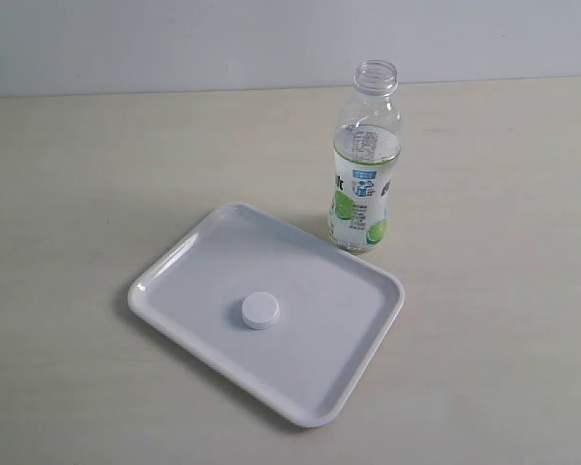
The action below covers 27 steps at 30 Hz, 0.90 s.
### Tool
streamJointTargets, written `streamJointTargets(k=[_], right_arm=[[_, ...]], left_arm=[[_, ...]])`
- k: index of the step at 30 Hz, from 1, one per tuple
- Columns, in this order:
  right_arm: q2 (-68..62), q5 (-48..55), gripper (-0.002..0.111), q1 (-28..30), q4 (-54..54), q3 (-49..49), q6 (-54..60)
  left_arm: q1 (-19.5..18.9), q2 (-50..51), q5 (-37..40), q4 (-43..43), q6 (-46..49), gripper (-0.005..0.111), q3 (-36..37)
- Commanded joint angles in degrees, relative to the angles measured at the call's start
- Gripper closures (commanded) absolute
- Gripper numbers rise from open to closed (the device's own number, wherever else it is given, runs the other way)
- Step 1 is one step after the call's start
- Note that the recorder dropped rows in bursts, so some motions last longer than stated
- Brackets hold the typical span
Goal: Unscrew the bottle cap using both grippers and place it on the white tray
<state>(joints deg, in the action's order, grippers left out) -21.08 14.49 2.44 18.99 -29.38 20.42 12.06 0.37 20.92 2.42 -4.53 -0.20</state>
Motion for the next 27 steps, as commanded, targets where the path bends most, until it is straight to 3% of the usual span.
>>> streamJointTargets(k=[1,19,23,27], right_arm=[[5.5,0.3,0.108,9.7,0.4,4.3,-0.2],[7.6,0.4,0.108,11.3,0.4,12.0,4.9],[9.7,0.3,0.108,11.3,-3.0,14.2,0.3],[14.6,0.2,0.108,11.3,-14.2,17.9,-10.2]], left_arm=[[-0.1,-0.4,-0.5,-0.5,-0.4,0.107,0.2],[-0.1,-0.4,-0.5,-0.5,-0.4,0.107,0.2],[-0.1,-0.4,-0.5,-0.5,-0.4,0.107,0.2],[-0.1,-0.4,-0.5,-0.5,-0.4,0.107,0.2]])
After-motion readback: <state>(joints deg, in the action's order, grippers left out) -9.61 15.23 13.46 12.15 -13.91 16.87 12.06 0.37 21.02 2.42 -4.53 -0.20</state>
